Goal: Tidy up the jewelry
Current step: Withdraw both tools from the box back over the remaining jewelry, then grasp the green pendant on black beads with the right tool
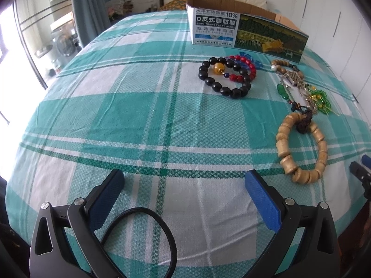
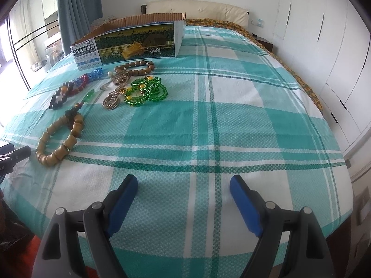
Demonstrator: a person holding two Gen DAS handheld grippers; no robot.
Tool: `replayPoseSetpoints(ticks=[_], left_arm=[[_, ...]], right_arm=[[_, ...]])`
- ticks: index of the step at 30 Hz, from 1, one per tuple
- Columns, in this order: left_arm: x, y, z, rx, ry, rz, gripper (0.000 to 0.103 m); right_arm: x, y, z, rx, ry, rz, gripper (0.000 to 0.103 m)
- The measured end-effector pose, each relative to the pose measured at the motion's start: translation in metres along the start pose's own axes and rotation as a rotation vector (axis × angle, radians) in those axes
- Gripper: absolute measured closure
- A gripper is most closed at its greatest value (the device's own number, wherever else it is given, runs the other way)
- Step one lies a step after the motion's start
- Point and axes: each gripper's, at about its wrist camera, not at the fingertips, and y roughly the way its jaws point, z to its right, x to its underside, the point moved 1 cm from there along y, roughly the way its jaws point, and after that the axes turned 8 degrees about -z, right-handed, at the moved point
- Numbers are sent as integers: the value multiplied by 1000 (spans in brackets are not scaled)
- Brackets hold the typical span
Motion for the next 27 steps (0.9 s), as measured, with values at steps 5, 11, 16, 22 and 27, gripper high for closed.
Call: replayPoseSetpoints(ticks=[5,11,16,22,27], left_arm=[[0,0,0,3,6,0,0],[1,-1,0,5,8,7,0],[1,-1,1,15,19,-1,0],[0,-4,-1,68,8,-4,0],[-3,-9,-2,148,-21,-10,0]], right_arm=[[4,-2,0,-8,-14,29,18],[6,-3,0,-10,-13,47,18],[6,-3,0,-9,-9,48,17],[2,-1,1,-19,-23,12,17],[0,-1,2,-26,-25,-5,17]])
